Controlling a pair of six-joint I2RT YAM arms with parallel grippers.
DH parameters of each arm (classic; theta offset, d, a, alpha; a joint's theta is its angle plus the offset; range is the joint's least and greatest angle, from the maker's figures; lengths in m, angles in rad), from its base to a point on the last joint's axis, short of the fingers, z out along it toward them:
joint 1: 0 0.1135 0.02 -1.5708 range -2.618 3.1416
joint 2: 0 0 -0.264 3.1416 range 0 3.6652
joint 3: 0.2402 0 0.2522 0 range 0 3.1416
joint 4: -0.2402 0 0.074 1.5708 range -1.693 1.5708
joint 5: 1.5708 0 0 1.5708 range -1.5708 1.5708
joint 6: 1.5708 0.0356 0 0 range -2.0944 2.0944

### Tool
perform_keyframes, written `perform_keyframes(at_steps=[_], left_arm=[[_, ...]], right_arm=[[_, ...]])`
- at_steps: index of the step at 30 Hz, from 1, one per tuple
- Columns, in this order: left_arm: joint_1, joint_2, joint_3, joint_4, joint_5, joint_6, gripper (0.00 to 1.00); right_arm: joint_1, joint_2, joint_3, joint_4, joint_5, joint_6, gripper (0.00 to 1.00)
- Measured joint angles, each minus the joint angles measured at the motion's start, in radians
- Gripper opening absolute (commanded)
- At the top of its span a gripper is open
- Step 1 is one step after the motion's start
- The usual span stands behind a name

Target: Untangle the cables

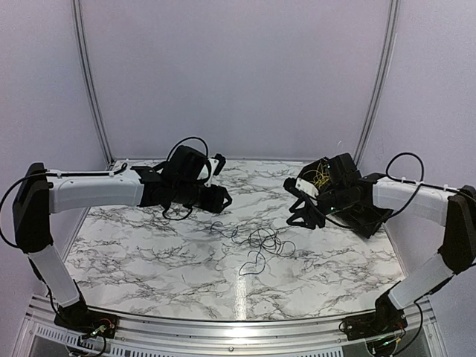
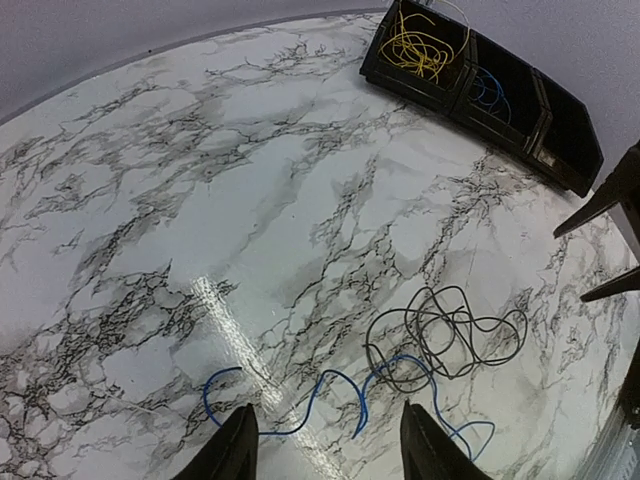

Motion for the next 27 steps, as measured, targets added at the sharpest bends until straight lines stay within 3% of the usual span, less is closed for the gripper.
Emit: perform_keyframes(at_steps=[3,8,12,16,19,27], left_arm=[[-0.009,0.014,0.0,-0.001,0.031,-0.054,0.62],[-0.053,0.109,-0.003,0.001,0.036,-0.124,0.59],[-0.087,0.185,-0.003,-0.003,0.028,-0.156,0.44],[-0.088,0.232,0.013,-0.006,0.015,-0.182,0.39],[-0.075,0.265,0.042,-0.01,0.025,-0.198,0.22],[-0.056,0.275,0.069,-0.005,0.059,-0.191,0.05]], right_arm=[[0.04,0.015,-0.028,0.005,0.004,-0.021,0.48],[0.057,0.021,-0.035,0.023,0.049,-0.046,0.48],[0.065,0.023,-0.038,0.041,0.093,-0.064,0.48],[0.069,0.029,-0.039,0.045,0.12,-0.073,0.48],[0.069,0.029,-0.039,0.045,0.13,-0.077,0.48],[0.069,0.029,-0.039,0.046,0.144,-0.084,0.48]])
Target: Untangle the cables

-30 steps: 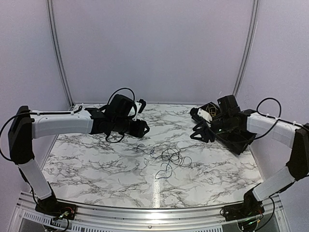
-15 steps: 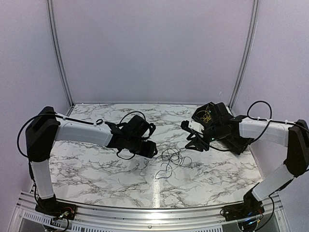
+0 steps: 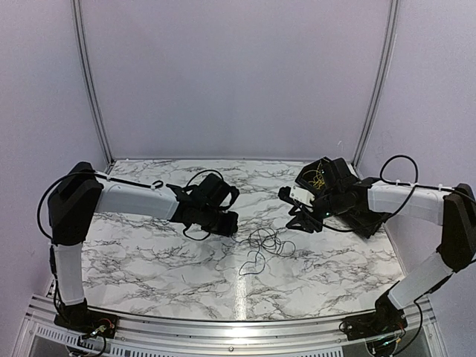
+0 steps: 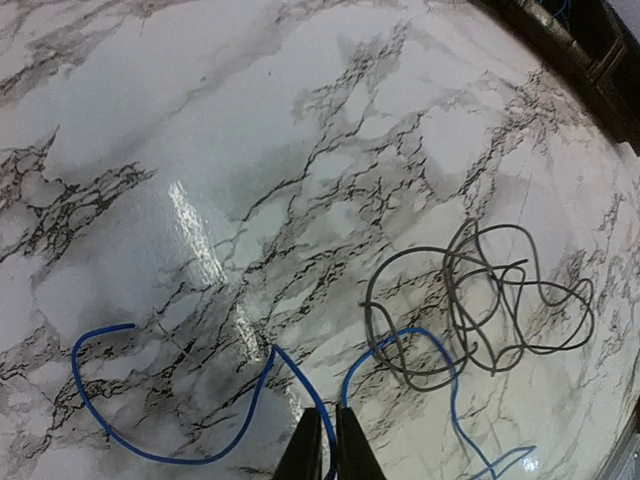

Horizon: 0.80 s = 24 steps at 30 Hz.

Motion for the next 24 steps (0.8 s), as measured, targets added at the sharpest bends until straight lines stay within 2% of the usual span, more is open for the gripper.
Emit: perform_keyframes(at_steps=[4,11,18,21,24], left_arm=[[-0.021,-0.13,-0.06,0.061,-0.006,0.072,0.05],[-0.11,-0.448,-0.123,0.244,-0.006,0.25,0.04],[-0.149,-0.508,-0.175,0.324,0.013,0.332,0.04],[-0.16,-0.507,-0.18,0.324,0.045,0.352,0.03],[-0.166,-0.507,-0.18,0.326,0.079,0.368,0.03]], right_arm=[[0.0,0.0,0.0,0.0,0.0,0.001,0.49],[0.0,-0.001,0.0,0.016,0.004,0.024,0.52],[-0.001,-0.077,0.002,0.026,0.01,0.072,0.59],[-0.002,-0.169,0.04,0.003,-0.048,0.074,0.67],[-0.002,-0.251,0.119,-0.006,-0.126,0.067,0.69]])
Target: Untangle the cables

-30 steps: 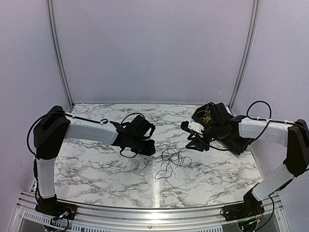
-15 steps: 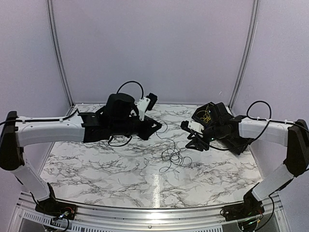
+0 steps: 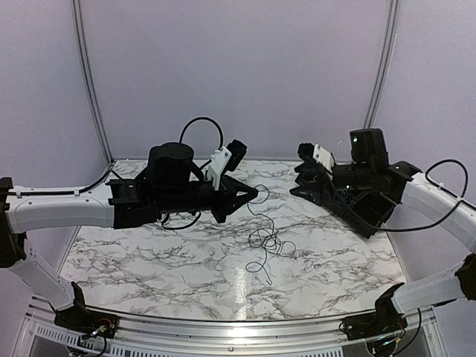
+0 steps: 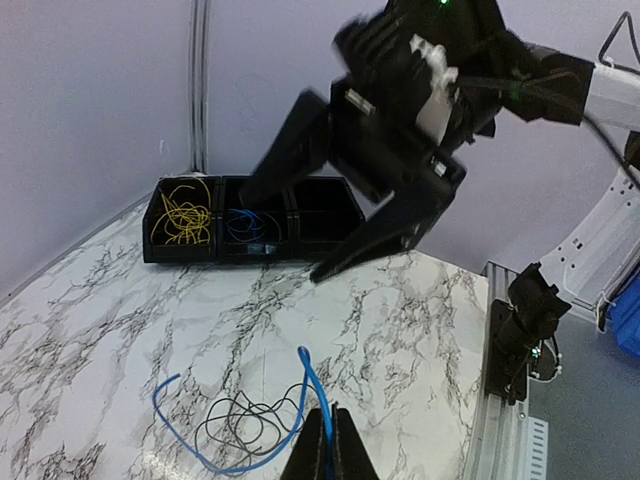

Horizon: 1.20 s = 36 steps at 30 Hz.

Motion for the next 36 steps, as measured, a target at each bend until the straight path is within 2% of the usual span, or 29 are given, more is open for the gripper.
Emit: perform_keyframes(at_steps=[4,6,15,21,23,27,30,36], left_arm=[[-0.003,0.0,0.0,0.001,0.042,0.013,0.03],[-0.004,0.0,0.0,0.001,0.061,0.014,0.03],[-0.008,0.001,0.006,0.002,0.105,0.016,0.03],[-0.012,0.015,0.024,0.003,0.115,0.016,0.03],[-0.013,0.021,0.029,0.005,0.117,0.016,0.03],[-0.015,0.033,0.04,0.007,0.124,0.015,0.03],[-0.018,0.037,0.042,0.006,0.129,0.015,0.03],[-0.019,0.042,0.044,0.007,0.131,0.014,0.02]], right_arm=[[0.002,-0.05,0.1,-0.018,-0.111,-0.014,0.7],[0.004,-0.048,0.123,-0.034,-0.167,-0.022,0.74],[0.018,0.033,0.114,-0.109,-0.334,-0.03,0.76],[0.04,0.045,0.095,-0.112,-0.406,-0.019,0.71],[0.053,0.051,0.095,-0.111,-0.42,-0.016,0.67],[0.096,0.078,0.095,-0.111,-0.426,-0.016,0.51],[0.122,0.091,0.088,-0.1,-0.423,0.001,0.45],[0.128,0.092,0.066,-0.05,-0.406,0.034,0.23]])
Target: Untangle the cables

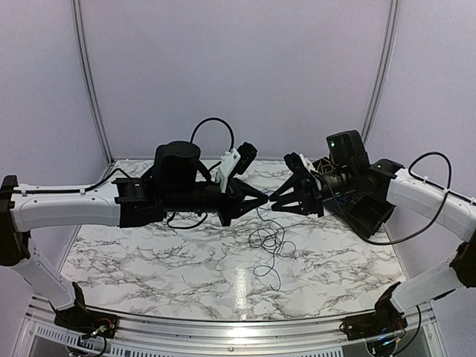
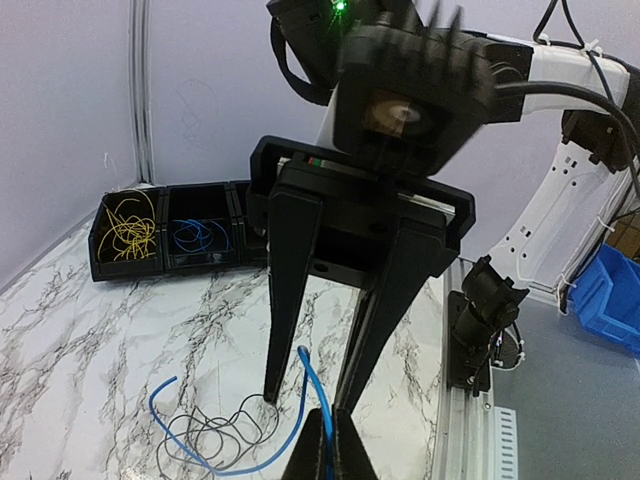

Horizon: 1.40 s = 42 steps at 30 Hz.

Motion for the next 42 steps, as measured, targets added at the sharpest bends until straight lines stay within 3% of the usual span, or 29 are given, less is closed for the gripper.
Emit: perform_keyframes(at_steps=[2,5,6,9,12,14,20,25,33,38,42], left_arm=[[0.0,0.0,0.0,0.0,0.0,0.001,0.02],[0.0,0.0,0.0,0.0,0.0,0.002,0.02],[0.0,0.0,0.0,0.0,0.0,0.002,0.04],[0.0,0.0,0.0,0.002,-0.018,0.002,0.21],[0.0,0.011,-0.001,0.037,-0.083,-0.015,0.25],[0.0,0.037,-0.003,0.087,-0.135,-0.031,0.26],[0.002,0.191,-0.016,0.311,-0.261,-0.124,0.47],[-0.024,0.205,-0.154,0.488,-0.374,-0.167,0.6],[-0.097,0.134,-0.428,0.536,-0.551,-0.258,0.61],[-0.088,0.152,-0.49,0.517,-0.613,-0.401,0.6],[-0.074,0.244,-0.478,0.52,-0.567,-0.507,0.59]], right_arm=[[0.0,0.0,-0.013,0.021,0.009,0.011,0.2],[0.0,0.0,-0.036,0.047,0.034,0.029,0.0],[0.0,0.0,-0.041,0.055,0.044,0.028,0.0],[0.0,0.0,-0.05,0.075,0.087,0.059,0.0],[-0.001,0.0,-0.049,0.091,0.112,0.079,0.0],[-0.001,0.0,-0.048,0.094,0.129,0.095,0.0],[-0.016,0.006,-0.037,0.065,0.246,0.139,0.0],[-0.02,0.013,-0.036,0.072,0.318,0.164,0.0],[-0.064,0.013,-0.084,0.163,0.372,0.187,0.0],[-0.105,0.013,-0.121,0.187,0.378,0.197,0.0],[-0.116,0.013,-0.132,0.204,0.378,0.205,0.0]])
